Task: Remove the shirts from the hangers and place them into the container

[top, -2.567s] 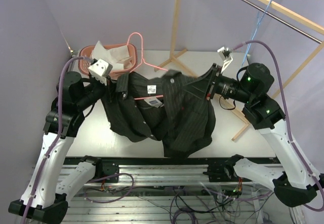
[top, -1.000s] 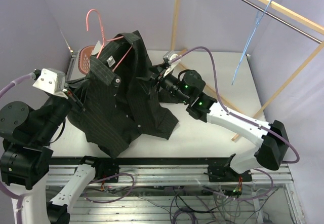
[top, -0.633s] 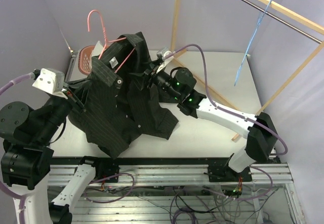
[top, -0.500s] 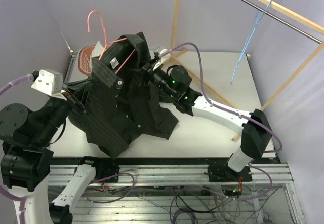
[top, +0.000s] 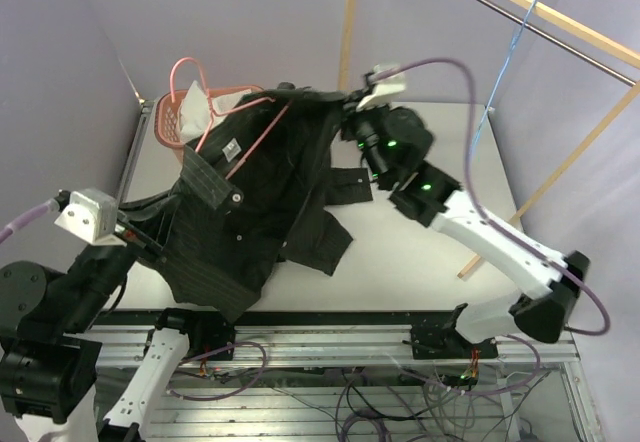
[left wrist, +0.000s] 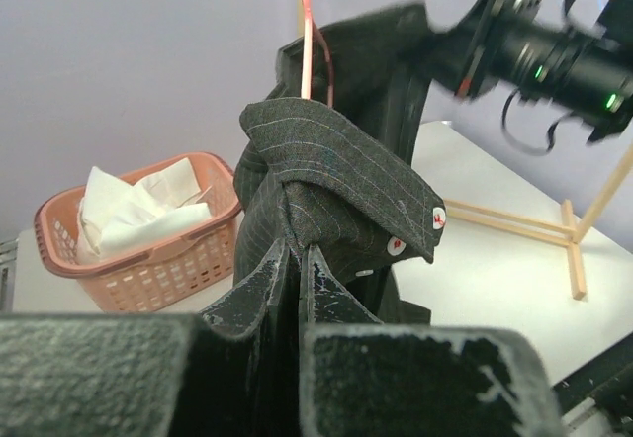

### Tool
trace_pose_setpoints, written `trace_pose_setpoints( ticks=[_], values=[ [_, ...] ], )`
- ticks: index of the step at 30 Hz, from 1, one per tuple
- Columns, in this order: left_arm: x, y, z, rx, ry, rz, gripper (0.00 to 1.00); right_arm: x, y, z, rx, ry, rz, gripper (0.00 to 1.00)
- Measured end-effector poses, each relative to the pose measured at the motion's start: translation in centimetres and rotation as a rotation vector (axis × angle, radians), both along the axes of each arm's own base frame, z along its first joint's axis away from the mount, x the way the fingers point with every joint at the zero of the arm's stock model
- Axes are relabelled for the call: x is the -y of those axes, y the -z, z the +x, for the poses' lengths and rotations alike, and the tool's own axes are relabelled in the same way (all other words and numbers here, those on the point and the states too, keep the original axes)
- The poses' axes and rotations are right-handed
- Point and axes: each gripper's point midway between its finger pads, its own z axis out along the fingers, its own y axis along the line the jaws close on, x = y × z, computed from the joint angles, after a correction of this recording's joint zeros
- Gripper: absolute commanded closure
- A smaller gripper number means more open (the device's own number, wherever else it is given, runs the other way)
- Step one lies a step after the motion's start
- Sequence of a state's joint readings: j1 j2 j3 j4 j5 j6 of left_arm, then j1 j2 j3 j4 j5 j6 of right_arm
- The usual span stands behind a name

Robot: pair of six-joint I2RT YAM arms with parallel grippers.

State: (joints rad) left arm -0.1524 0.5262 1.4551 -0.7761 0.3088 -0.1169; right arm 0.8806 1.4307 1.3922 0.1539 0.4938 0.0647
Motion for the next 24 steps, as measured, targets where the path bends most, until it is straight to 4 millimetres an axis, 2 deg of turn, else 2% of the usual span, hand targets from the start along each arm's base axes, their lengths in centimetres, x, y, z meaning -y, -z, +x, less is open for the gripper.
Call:
trace_pose_setpoints(
  ticks=[4, 6, 10, 11, 12, 13, 16, 19, 22, 24],
  values=[
    [0.8, -0.2, -1.8, 0.014, 0.061, -0.004, 0.93, 6.4, -7.1, -1.3, 0.063, 0.116, 0.035, 1.00],
    [1.3, -0.6, -2.7, 0.026, 0.101, -0.006, 0.93, 8.6, -9.8, -2.0, 0.087, 0.151, 0.055, 1.00],
    [2.4, -1.8, -4.8, 0.060, 0.191, -0.009, 0.93, 11.0, -14.2, -2.7, 0.116, 0.160, 0.065, 1.00],
    [2.7, -2.0, -5.2, 0.064, 0.211, -0.009, 0.93, 11.2, -14.7, -2.6, 0.114, 0.152, 0.058, 0.90],
    [2.9, -2.0, -5.4, 0.066, 0.225, -0.009, 0.93, 11.1, -15.1, -2.4, 0.110, 0.135, 0.048, 0.72],
    [3.1, -2.0, -5.6, 0.064, 0.241, -0.008, 0.93, 10.9, -15.3, -2.1, 0.100, 0.110, 0.036, 0.60],
    [3.5, -1.8, -5.9, 0.054, 0.268, -0.005, 0.93, 9.4, -14.9, -1.4, 0.053, 0.007, -0.013, 0.45],
    [3.8, -1.6, -6.1, 0.048, 0.292, -0.004, 0.93, 7.8, -13.0, -2.0, -0.017, -0.114, -0.071, 0.42],
    [4.2, -1.3, -6.2, 0.037, 0.324, -0.003, 0.93, 6.8, -11.5, -4.3, -0.079, -0.235, -0.110, 0.43],
    [4.7, -1.0, -6.3, 0.026, 0.356, -0.003, 0.93, 7.0, -11.5, -6.1, -0.089, -0.290, -0.116, 0.44]
  ],
)
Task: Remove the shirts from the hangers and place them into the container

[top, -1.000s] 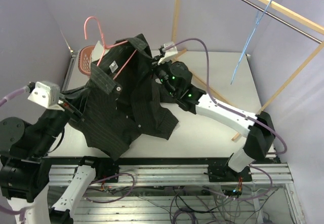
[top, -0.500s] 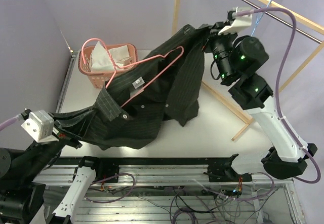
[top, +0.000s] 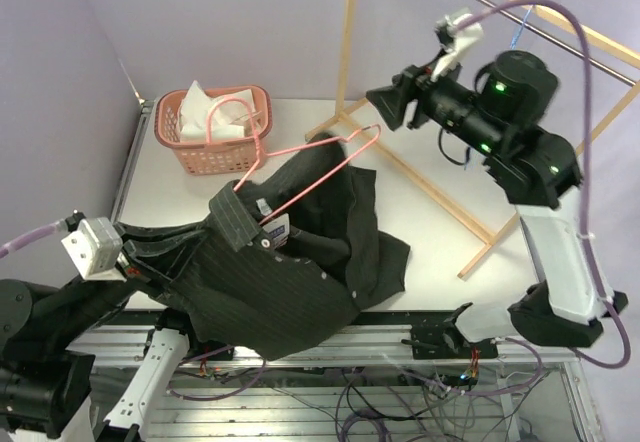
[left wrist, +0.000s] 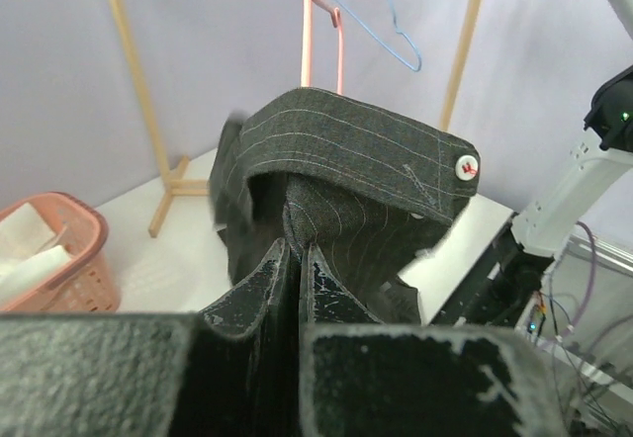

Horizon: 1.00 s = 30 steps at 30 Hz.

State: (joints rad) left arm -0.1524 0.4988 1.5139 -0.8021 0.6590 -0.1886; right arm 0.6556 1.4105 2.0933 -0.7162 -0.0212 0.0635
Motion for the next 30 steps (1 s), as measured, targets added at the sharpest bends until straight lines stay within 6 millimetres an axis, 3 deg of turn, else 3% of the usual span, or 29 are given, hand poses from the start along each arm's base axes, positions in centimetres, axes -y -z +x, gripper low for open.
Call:
trace_pose_setpoints(
  ticks=[9, 13, 16, 23, 28, 30],
  values=[
    [2.8, 2.3, 2.3, -0.095, 0.192, 0.028, 0.93, 3.0, -4.1, -12.7, 0.117, -0.318, 0.045, 0.51],
    [4.3, 3.0, 3.3, -0.142, 0.315, 0.038, 0.93, 2.9, -2.7, -16.2, 0.127, -0.463, 0.012, 0.51],
    [5.1, 2.9, 3.5, -0.155, 0.406, 0.037, 0.93, 1.7, 0.7, -16.3, 0.053, -0.536, -0.038, 0.51],
    [5.8, 2.0, 2.2, -0.123, 0.528, 0.049, 0.93, -0.6, 6.0, -14.6, -0.092, -0.606, -0.124, 0.56],
    [5.8, 1.8, 2.1, -0.111, 0.535, 0.049, 0.93, -1.0, 6.8, -15.0, -0.107, -0.654, -0.141, 0.75],
    [5.9, 1.7, 2.2, -0.107, 0.535, 0.048, 0.93, -0.9, 6.7, -15.4, -0.100, -0.671, -0.142, 0.94]
  ],
)
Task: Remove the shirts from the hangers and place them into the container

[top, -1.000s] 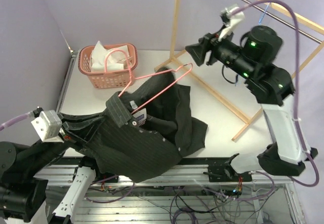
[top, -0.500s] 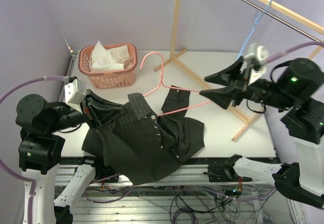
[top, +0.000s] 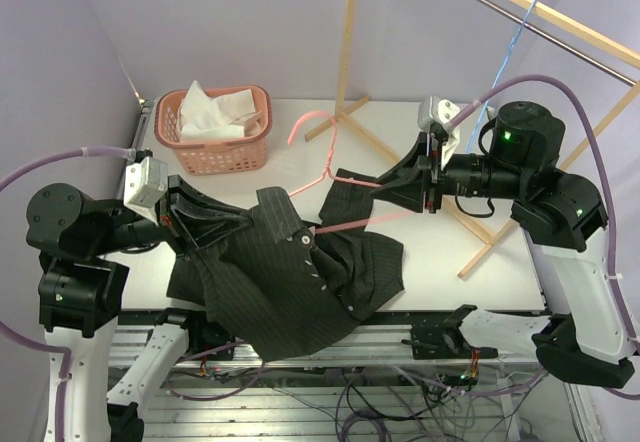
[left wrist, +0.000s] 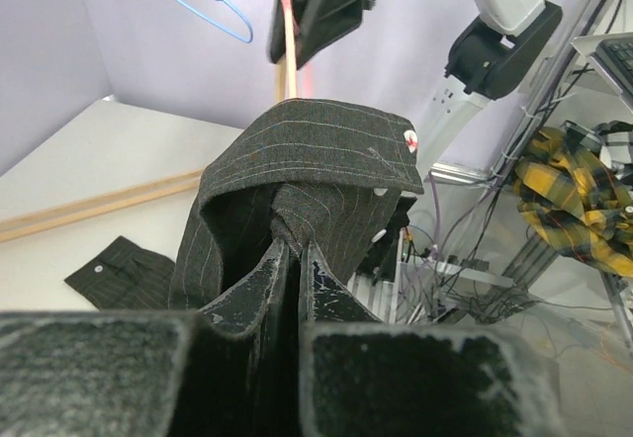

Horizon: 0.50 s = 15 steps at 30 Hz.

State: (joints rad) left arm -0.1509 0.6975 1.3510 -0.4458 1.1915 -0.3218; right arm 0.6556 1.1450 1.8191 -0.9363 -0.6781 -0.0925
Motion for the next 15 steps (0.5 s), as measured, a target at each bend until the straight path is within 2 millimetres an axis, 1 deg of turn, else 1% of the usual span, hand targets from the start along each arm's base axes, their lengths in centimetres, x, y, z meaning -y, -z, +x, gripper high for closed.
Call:
trace_pose_setpoints(
  ticks=[1, 3, 6, 9, 10, 11, 12, 13, 15],
  values=[
    [0.0, -0.1, 0.0, 0.002, 0.000, -0.001, 0.93, 0.0, 0.0, -0.2, 0.004, -0.008, 0.000, 1.00],
    [0.0, -0.2, 0.4, -0.001, -0.016, -0.008, 0.93, 0.1, 0.1, -0.9, 0.002, -0.038, -0.004, 1.00],
    [-0.1, -0.3, 1.5, -0.015, -0.053, -0.014, 0.92, 0.4, 0.0, -1.6, 0.007, -0.057, -0.001, 1.00],
    [-0.4, -0.2, 3.0, -0.033, -0.122, -0.023, 0.83, 0.6, -0.2, -1.6, 0.011, -0.041, 0.002, 1.00],
    [-0.5, -0.2, 3.8, -0.037, -0.158, -0.029, 0.73, 0.6, -0.2, -1.3, 0.011, -0.026, 0.002, 1.00],
    [-0.7, -0.2, 4.4, -0.044, -0.186, -0.033, 0.54, 0.6, -0.1, -1.0, 0.009, -0.011, 0.000, 1.00],
    [-1.0, -0.2, 5.6, -0.048, -0.244, -0.042, 0.37, 0.6, -0.1, -0.6, -0.001, 0.008, -0.003, 1.00],
    [-1.4, 0.0, 6.9, -0.051, -0.307, -0.049, 0.28, 0.6, 0.0, -0.3, -0.007, 0.027, -0.008, 1.00],
    [-2.4, 0.9, 9.6, -0.085, -0.424, -0.062, 0.21, 0.9, 0.2, 0.4, -0.021, 0.070, -0.018, 1.00]
  ],
)
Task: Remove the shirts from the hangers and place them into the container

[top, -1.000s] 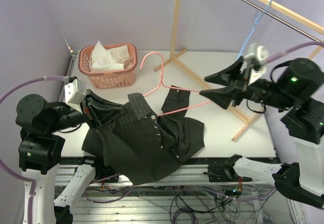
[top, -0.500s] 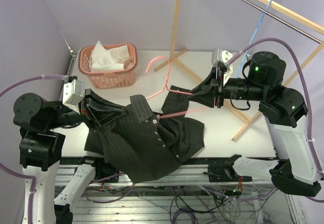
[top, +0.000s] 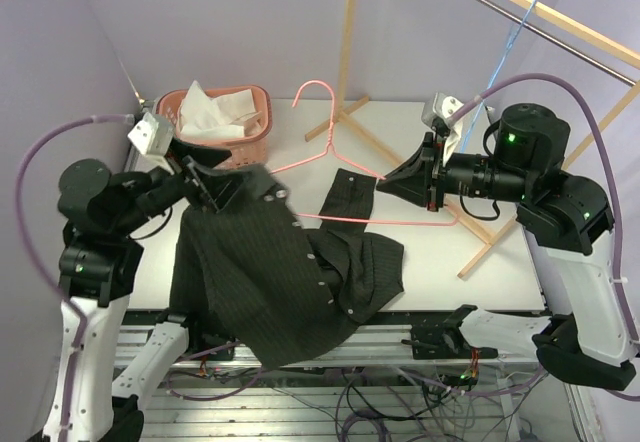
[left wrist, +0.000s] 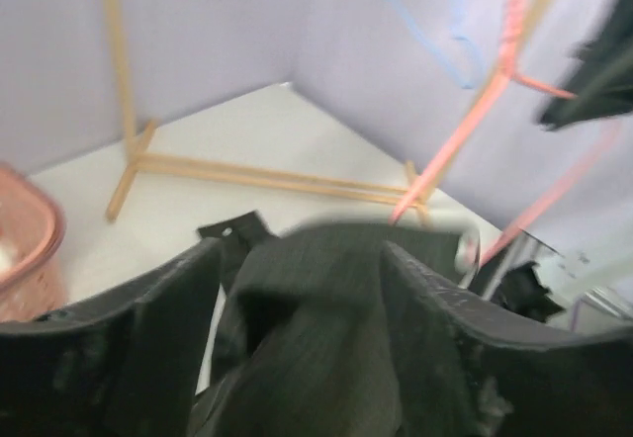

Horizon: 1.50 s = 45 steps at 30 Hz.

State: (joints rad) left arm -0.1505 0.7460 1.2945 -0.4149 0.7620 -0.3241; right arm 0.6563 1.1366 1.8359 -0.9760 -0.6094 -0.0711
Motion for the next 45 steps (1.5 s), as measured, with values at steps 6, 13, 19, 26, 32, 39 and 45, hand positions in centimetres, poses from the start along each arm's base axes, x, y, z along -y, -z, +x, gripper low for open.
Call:
trace_pose_setpoints(
  ticks=[6, 13, 19, 26, 32, 39, 45],
  values=[
    [-1.9, 6.2, 6.9, -0.205, -0.220, 0.023, 0.26, 2.0, 0.7, 2.4, -0.039, 0.213, -0.045, 1.00],
    [-4.3, 10.9, 10.1, -0.363, -0.407, 0.070, 0.32, 3.7, 1.6, 6.1, -0.088, 0.454, -0.101, 1.00],
    [-8.0, 9.4, 9.3, -0.327, -0.635, 0.014, 0.32, 3.6, -1.5, 12.0, -0.090, 0.694, -0.051, 1.00],
    [-11.0, 11.0, 7.6, -0.329, -0.794, 0.001, 0.34, 5.3, -1.6, 20.0, -0.043, 1.083, -0.025, 1.00],
    [-13.4, 15.0, 5.7, -0.342, -0.914, 0.015, 0.36, 9.3, -1.7, 23.0, 0.034, 1.368, -0.021, 1.00],
    [-14.6, 16.8, 4.6, -0.323, -0.974, 0.004, 0.36, 11.7, -4.5, 22.7, 0.104, 1.487, 0.072, 1.00],
    [-14.7, 16.9, 4.8, -0.328, -0.978, 0.008, 0.37, 13.4, -6.0, 22.5, 0.160, 1.563, 0.085, 1.00]
  ],
)
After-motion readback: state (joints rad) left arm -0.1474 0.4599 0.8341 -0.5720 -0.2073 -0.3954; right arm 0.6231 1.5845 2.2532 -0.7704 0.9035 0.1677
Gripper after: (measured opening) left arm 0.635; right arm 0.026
